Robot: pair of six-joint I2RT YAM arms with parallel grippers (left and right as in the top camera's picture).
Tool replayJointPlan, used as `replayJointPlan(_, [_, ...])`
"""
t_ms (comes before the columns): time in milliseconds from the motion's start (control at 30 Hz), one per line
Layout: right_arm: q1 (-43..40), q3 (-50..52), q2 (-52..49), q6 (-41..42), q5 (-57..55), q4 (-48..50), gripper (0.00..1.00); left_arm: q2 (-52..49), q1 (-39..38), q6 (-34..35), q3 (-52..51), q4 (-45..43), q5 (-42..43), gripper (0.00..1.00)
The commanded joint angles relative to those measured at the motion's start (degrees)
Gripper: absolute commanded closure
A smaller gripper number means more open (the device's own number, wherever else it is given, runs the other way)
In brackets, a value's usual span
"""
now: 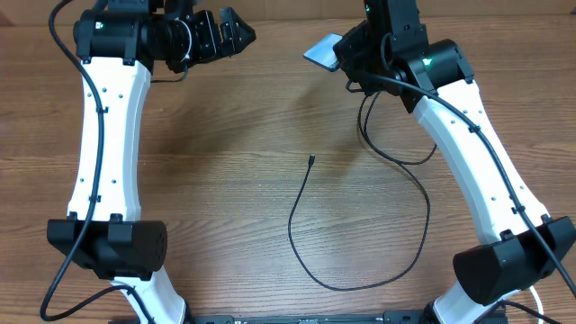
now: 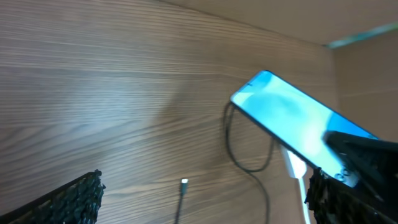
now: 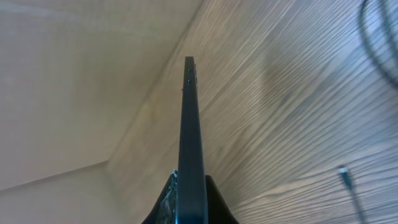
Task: Plug charger to phone and switch on socket
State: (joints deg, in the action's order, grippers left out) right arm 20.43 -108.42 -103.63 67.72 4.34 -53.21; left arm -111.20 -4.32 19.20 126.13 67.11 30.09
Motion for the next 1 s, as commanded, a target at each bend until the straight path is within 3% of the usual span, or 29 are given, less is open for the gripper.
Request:
replayJointPlan(0, [-0.3,-2.0,3.1,5.0,5.0,1.7,0.96,-0.5,-0.4,1.8,-0.2,-1.4,7.1,0.0])
replayJointPlan(233, [-0.3,-2.0,3.1,16.5,7.8,2.4,0.96,-0.9,-1.5,8.4,-0.2,-1.9,6.8,0.0])
replayJointPlan(433, [-0.3,-2.0,3.1,18.3,9.8,7.9,0.96,-0.9,-1.5,14.5,-0.2,-1.7,6.8,0.0])
replayJointPlan(800, [-0.2,-2.0,3.1,22.1,13.0,11.6,0.96,-0.9,-1.7,44.7,-0.2,-1.0,7.5,0.0])
replayJointPlan(967, [-0.2,-2.0,3.1,22.1,16.0,12.9,0.96,-0.9,-1.7,53.8,-0.2,-2.3,10.9,0.0])
